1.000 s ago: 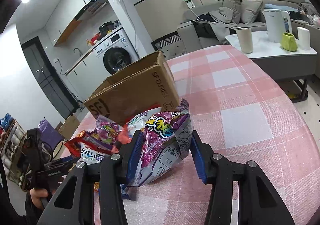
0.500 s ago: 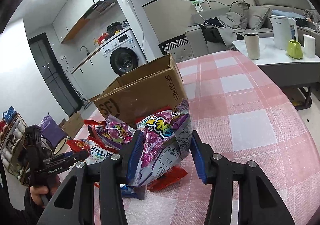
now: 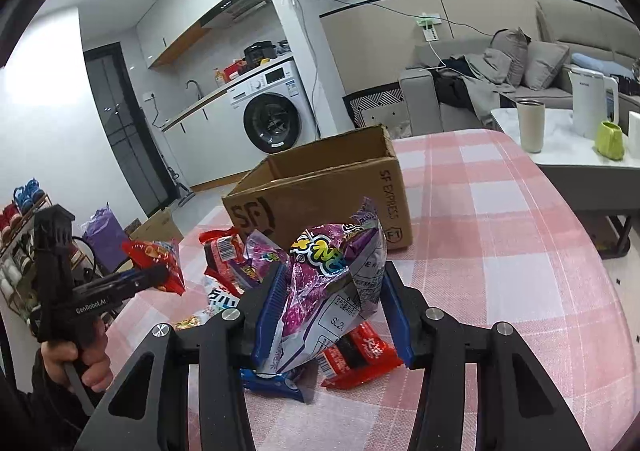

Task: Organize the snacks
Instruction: 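Carry both bags over the cardboard box and lower them inside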

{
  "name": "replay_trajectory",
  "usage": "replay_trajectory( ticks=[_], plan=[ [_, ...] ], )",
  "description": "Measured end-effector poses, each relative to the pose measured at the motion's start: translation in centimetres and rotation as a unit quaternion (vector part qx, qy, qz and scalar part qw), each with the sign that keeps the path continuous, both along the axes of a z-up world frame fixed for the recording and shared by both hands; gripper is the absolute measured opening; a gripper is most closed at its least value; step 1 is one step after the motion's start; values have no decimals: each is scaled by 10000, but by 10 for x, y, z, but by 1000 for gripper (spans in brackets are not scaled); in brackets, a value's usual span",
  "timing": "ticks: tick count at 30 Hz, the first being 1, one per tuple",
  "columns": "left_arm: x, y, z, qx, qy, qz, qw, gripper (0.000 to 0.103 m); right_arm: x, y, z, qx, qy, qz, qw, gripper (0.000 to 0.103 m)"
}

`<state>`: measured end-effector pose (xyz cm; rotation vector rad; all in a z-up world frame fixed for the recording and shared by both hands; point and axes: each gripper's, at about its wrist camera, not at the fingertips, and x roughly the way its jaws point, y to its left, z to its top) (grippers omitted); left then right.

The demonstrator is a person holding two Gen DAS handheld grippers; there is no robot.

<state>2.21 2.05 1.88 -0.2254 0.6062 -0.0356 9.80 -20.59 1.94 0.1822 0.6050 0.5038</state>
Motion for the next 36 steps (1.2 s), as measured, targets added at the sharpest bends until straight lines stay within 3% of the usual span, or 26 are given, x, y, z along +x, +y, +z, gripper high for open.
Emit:
replay_trajectory(
  ticks=[14,36],
  plan=[
    [8,-23,43,26,-329,-151,9993,47,5,9,30,33,-177,131,9998,48],
    [77,-48,77,127,-604,-65,9981,47,52,24,59,37,-227,203,9995,48]
  ],
)
